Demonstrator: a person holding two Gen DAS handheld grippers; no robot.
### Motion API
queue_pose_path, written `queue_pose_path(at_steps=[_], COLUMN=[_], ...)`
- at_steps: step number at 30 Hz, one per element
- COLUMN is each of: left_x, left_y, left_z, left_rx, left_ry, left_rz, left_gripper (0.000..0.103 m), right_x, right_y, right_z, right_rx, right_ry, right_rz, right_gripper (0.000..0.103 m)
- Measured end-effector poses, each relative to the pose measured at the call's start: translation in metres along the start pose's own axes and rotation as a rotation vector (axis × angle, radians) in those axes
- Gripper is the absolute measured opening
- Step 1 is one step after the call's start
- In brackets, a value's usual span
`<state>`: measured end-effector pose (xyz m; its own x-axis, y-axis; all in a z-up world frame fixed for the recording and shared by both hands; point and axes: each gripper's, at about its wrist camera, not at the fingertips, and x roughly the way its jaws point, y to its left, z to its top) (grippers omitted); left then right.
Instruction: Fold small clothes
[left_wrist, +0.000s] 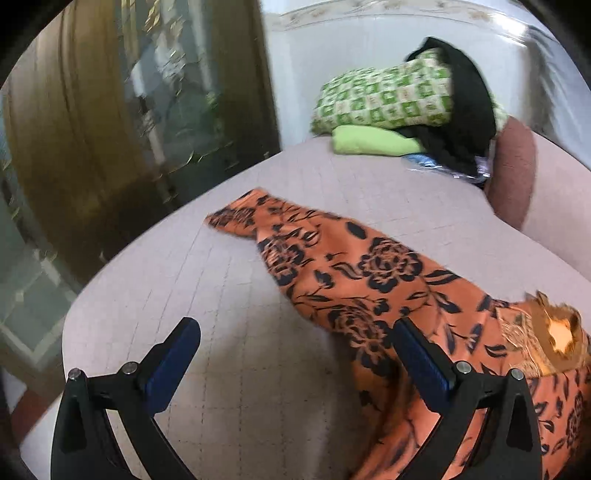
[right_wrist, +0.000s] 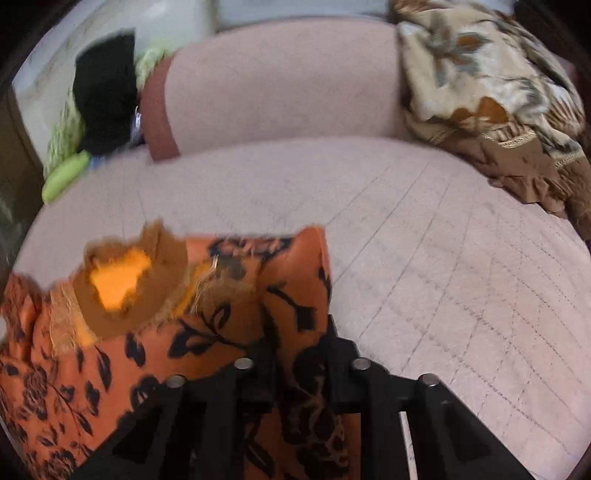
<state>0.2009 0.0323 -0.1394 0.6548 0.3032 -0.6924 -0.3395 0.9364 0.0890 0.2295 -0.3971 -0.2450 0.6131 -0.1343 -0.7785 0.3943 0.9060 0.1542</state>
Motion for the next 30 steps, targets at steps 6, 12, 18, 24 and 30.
queue_pose_path(at_steps=[6, 12, 18, 24, 30], left_x=[0.017, 0.024, 0.050, 0.113, 0.147], left_y=[0.021, 0.033, 0.076, 0.118, 0.131], left_z=[-0.004, -0.005, 0.003, 0.003, 0.035], left_rx=[-0.111, -0.144, -0.270, -0.600, -0.739], left_ry=[0.086, 0.124, 0.160, 0.354, 0.304], left_rz=[0.032, 0.006, -0.037, -0.404, -0.466], left_gripper=[0.103, 0.103, 0.103, 0.102, 0.102], right_x=[0.013, -0.040, -0.094, -0.082, -0.061], right_y=[-0.100, -0.098, 0.007, 0.098, 0.138], right_z=[0.001, 0.006, -0.028, -0.109, -0.130], right_rx=[0.346, 0.394, 0.149, -0.072, -0.150], right_ry=[0.009, -0.138, -0.100, 0.128, 0.230], right_rz=[-0.139, 0.051, 0.238, 0.392, 0.504], right_gripper=[0.010, 0.013, 0.013, 0.013, 0.014])
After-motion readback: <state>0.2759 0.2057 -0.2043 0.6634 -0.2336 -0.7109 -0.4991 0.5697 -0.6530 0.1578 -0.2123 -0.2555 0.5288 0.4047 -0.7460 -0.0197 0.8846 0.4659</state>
